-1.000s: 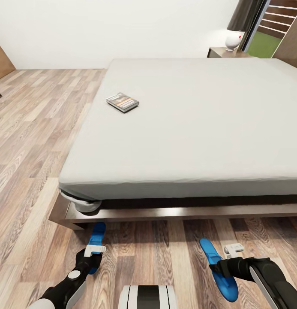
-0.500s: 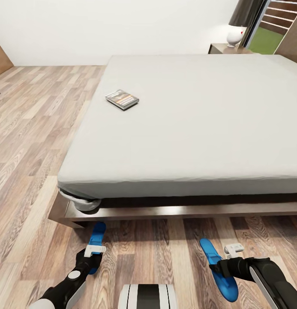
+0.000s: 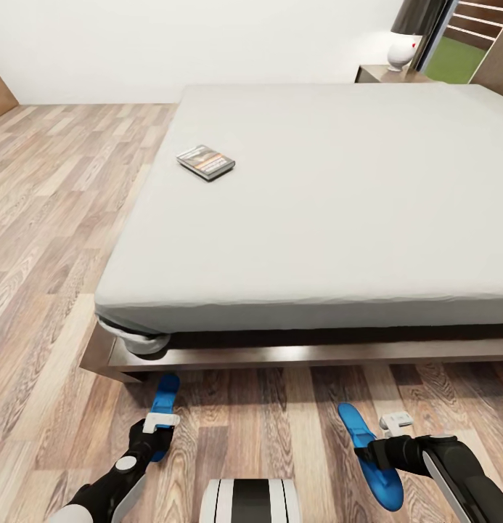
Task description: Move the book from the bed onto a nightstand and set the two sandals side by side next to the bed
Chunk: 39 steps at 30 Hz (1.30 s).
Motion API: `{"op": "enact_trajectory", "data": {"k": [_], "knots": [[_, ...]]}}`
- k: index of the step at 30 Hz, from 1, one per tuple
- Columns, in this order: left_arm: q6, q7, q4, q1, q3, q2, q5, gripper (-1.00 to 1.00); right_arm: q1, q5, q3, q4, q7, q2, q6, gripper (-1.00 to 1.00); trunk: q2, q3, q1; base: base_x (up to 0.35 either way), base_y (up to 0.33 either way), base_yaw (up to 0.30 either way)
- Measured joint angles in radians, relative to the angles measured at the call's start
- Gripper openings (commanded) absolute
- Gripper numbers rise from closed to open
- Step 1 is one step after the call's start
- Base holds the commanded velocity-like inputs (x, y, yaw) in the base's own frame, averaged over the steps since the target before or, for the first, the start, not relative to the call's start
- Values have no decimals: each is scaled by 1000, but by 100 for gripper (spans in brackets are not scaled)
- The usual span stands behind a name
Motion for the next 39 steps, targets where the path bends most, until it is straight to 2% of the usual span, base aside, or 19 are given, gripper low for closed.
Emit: {"op": "enact_trajectory", "data": {"k": [5,16,39], "knots": [[0,0,-5,0,0,0,0,-100,0,0,0,0,0,1,0,-100,-1,-15,2,0,0,0],[0,0,-12,0,0,0,0,-100,0,1,0,0,-1,14,0,-100,-1,-15,2,0,0,0],[0,0,-11,0,1,0,0,-100,0,1,0,0,0,15,0,-100,-1,-15,2,40,0,0]]}}
